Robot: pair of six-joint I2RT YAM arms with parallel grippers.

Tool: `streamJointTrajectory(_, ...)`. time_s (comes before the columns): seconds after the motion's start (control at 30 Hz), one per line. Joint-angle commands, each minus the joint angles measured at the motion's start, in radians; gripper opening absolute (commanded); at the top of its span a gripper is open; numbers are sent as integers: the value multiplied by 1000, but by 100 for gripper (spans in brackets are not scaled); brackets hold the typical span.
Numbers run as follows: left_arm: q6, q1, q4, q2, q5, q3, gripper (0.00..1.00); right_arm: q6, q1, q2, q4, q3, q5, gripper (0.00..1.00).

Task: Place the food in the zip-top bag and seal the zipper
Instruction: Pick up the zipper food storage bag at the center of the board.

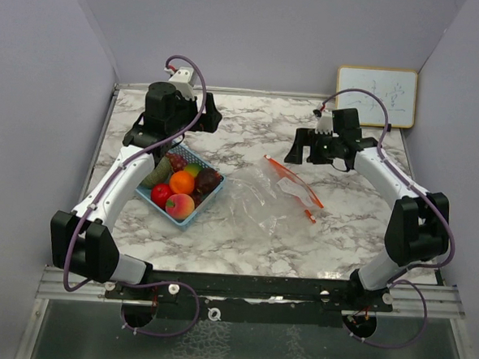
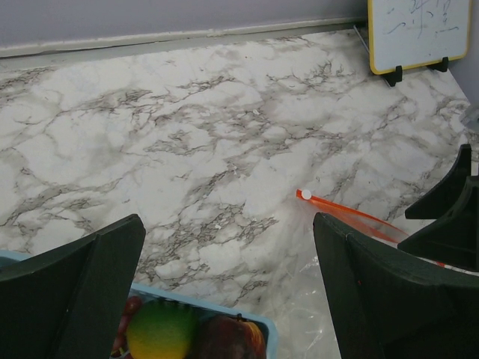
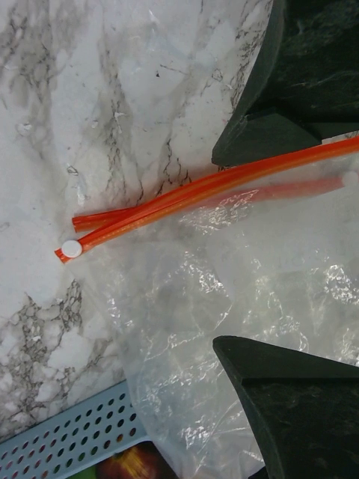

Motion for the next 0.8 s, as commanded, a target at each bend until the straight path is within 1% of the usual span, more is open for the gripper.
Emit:
streamJointTrajectory(0.0,2,0,20,-5,65,-1,98,-18,-1,-20,71,-90,-27,98)
streamJointTrajectory(0.17,3,0,24,7,79,-6,98,-24,-6,5,132,-119,-57,98)
streamJointTrajectory(0.37,1,0,22,16,89,-18,98,-21,-13,53,172,-154,-187,98)
streamJointTrajectory(0.5,1,1,11,12,93,-30,97,-14,-13,61,191,-188,-211,97)
streamJointTrajectory(0.67,1,0,4,9,95,-26,97,-19,-13,63,200,-184,-255,88)
streamJointTrajectory(0.73,-1,0,4,12,97,-21,97,-24,-13,60,193,-175,-254,76)
streamJointTrajectory(0.77,-6,0,4,13,100,-19,97,-28,-13,55,186,-170,-252,66)
